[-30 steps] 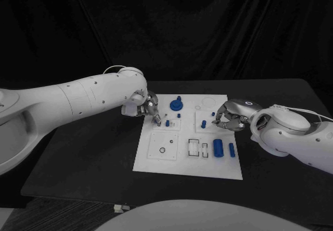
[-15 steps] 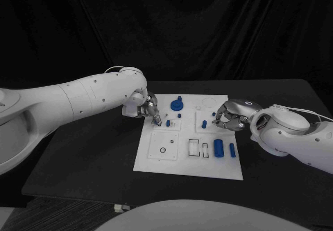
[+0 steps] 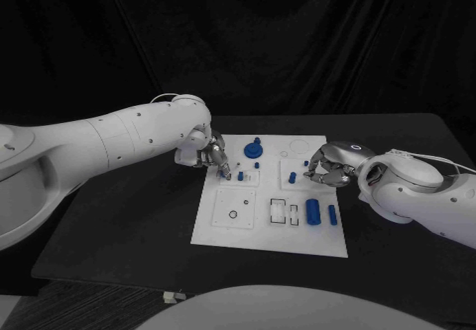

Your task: Assemble the parts on the task board

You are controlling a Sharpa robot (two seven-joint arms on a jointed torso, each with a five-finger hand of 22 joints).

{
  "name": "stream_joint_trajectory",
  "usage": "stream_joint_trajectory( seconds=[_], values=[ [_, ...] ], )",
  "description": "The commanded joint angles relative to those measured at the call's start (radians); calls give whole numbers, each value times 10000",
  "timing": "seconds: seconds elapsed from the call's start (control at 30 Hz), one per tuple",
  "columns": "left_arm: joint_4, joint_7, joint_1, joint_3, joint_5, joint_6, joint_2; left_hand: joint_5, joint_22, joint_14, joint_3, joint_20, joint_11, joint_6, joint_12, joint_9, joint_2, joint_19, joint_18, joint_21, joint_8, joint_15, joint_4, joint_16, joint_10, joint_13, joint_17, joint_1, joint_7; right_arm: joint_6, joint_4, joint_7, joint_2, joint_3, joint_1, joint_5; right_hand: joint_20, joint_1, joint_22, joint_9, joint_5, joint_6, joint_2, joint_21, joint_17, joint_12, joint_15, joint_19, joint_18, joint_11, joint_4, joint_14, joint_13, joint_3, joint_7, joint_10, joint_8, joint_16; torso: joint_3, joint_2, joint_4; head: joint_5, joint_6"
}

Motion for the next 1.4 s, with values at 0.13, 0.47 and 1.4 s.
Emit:
stream_joint_trajectory(
  seconds=[0.13, 0.47, 1.4],
  values=[
    [-70, 94, -24, 9, 86, 198, 53, 1045, 2079, 1108, 1474, -23, 3, 495, 146, 202, 180, -39, 371, -102, 252, -28, -418, 139, 1012, 2703, 2679, 97, -452, -62, -9, -39, 15, 7, -21, -21, 47, 327, 2319, 128, 236, -44, 3, -178, 1186, -121, 6, 335, -66, 64, -17, 842, 2523, 121, -16, 1075, -170, -98, 3, 2, -6, 21, -2],
    [-130, 109, -56, 9, 86, 291, 128, 1050, 2078, 1108, 1474, -23, 2, 497, 149, 207, 179, -40, 371, -103, 255, -28, -422, 139, 1015, 2706, 2679, 89, -452, -48, -25, -42, 32, 7, -21, -21, 47, 327, 2319, 128, 236, -44, 3, -178, 1186, -121, 6, 335, -66, 64, -17, 842, 2523, 121, -16, 1075, -170, -98, 3, 3, 3, 7, -2],
    [-160, 250, -239, 9, 86, -24, 219, 990, 2069, 1108, 1492, -24, 5, 472, 121, 230, 229, -60, 378, -124, 247, -26, -433, 139, 995, 2686, 2679, 36, -447, 69, -74, -94, 26, 7, -21, -21, 48, 331, 2311, 136, 252, -39, 9, -201, 1177, -121, 9, 325, -61, 72, -35, 841, 2523, 136, -5, 1075, -180, -103, 3, 2, -2, 1, -2]
  ],
)
